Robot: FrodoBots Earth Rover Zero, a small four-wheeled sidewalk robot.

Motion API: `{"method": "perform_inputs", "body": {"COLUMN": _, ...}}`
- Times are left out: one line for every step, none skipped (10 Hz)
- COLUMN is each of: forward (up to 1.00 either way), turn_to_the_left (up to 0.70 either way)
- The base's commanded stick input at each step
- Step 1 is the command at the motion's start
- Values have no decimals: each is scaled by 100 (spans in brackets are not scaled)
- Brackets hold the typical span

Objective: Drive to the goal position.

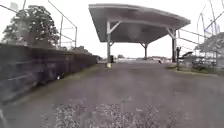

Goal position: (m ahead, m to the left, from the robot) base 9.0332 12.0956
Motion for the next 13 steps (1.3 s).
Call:
{"method": "perform_inputs", "body": {"forward": 100, "turn_to_the_left": 13}}
{"method": "perform_inputs", "body": {"forward": 100, "turn_to_the_left": 0}}
{"method": "perform_inputs", "body": {"forward": 100, "turn_to_the_left": 0}}
{"method": "perform_inputs", "body": {"forward": 100, "turn_to_the_left": 0}}
{"method": "perform_inputs", "body": {"forward": 100, "turn_to_the_left": 0}}
{"method": "perform_inputs", "body": {"forward": 100, "turn_to_the_left": 0}}
{"method": "perform_inputs", "body": {"forward": 100, "turn_to_the_left": 0}}
{"method": "perform_inputs", "body": {"forward": 100, "turn_to_the_left": 0}}
{"method": "perform_inputs", "body": {"forward": 100, "turn_to_the_left": 0}}
{"method": "perform_inputs", "body": {"forward": 100, "turn_to_the_left": 0}}
{"method": "perform_inputs", "body": {"forward": 100, "turn_to_the_left": 5}}
{"method": "perform_inputs", "body": {"forward": 100, "turn_to_the_left": 29}}
{"method": "perform_inputs", "body": {"forward": 100, "turn_to_the_left": 25}}
